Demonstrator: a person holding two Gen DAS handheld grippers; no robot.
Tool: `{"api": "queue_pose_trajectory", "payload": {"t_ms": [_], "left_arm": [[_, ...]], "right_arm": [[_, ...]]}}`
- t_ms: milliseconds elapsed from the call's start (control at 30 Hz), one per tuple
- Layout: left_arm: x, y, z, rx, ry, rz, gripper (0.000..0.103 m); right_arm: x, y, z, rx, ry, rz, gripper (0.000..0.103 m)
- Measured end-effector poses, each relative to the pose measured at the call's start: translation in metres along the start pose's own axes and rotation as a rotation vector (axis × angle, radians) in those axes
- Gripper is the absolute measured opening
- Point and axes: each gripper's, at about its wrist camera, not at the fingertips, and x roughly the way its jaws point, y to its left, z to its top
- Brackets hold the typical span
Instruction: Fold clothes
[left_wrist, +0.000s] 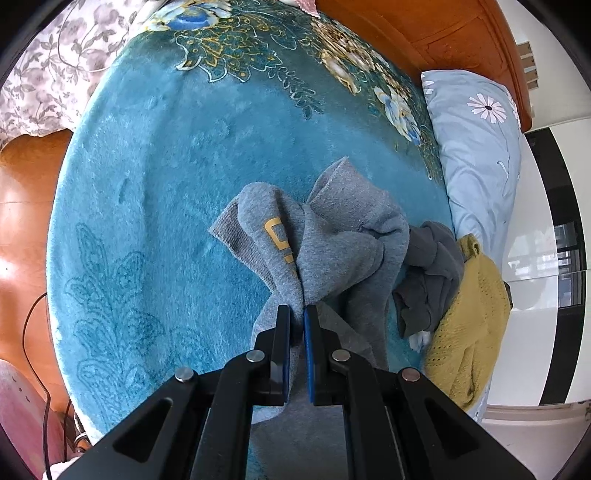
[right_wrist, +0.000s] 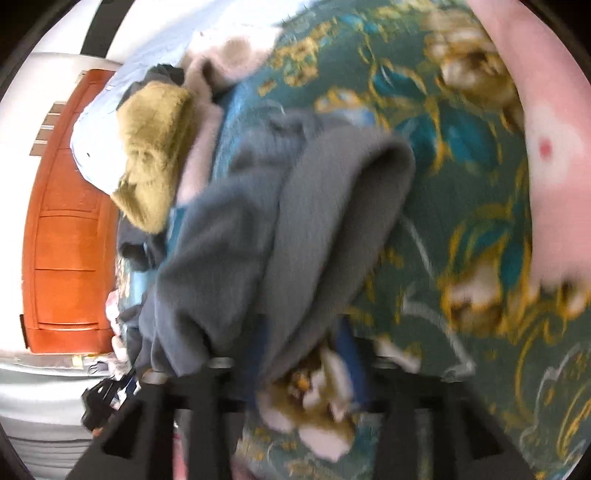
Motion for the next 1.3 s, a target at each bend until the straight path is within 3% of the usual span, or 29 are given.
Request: {"api": "queue_pose_trajectory", "payload": {"t_ms": [133, 200, 367, 433, 533, 567, 733, 900, 967, 1133, 1200, 1300], "left_arm": [[0.001, -0.001, -0.001, 0.006, 0.01, 0.001, 0.005], [0.001, -0.001, -0.001, 0.004, 0.009, 0.0, 0.005], [0.002, 0.0, 0.0, -0.005, 0.011, -0.004, 0.005], [0.002, -0.001, 0.0, 0.003, 0.011, 0.001, 0.005], [0.001, -0.001, 0.0, 0.01, 0.009, 0.004, 0.006], [0.001, -0.001, 0.001, 0.008, 0.008, 0.004, 0.005], [-0.005, 0.002, 0.001, 0.004, -0.019, 0.009, 0.005], [-0.018, 0.0, 0.0, 0.024, -0.099, 0.041, 0.005], [-0.018, 0.001, 0.001, 0.02, -0.105, 0.061, 0.005], [-0.019, 0.007, 0.002, 0.004, -0.099, 0.071, 0.005], [-0.019, 0.009, 0.003, -0.004, -0.096, 0.067, 0.005], [-0.016, 0.014, 0.005, -0.025, -0.072, 0.041, 0.005]], "right_arm": [[0.019, -0.011, -0.015, 0.085, 0.057, 0.083, 0.055], [0.031, -0.015, -0.018, 0.128, 0.057, 0.079, 0.057], [0.036, -0.013, -0.019, 0.17, -0.013, 0.116, 0.054], [0.036, -0.007, -0.02, 0.166, -0.027, 0.129, 0.042], [0.035, 0.008, -0.021, 0.118, -0.045, 0.078, 0.015], [0.029, 0.013, -0.02, 0.102, -0.059, 0.081, 0.009], [-0.024, 0.049, -0.012, -0.041, -0.17, 0.104, 0.007], [-0.131, 0.082, -0.006, -0.2, -0.352, 0.218, 0.006], [-0.146, 0.074, -0.003, -0.202, -0.377, 0.173, 0.006], [-0.116, -0.004, 0.018, 0.004, -0.319, -0.126, 0.006], [-0.103, -0.025, 0.015, 0.046, -0.288, -0.169, 0.006], [-0.108, -0.028, 0.016, 0.046, -0.291, -0.146, 0.006]]}}
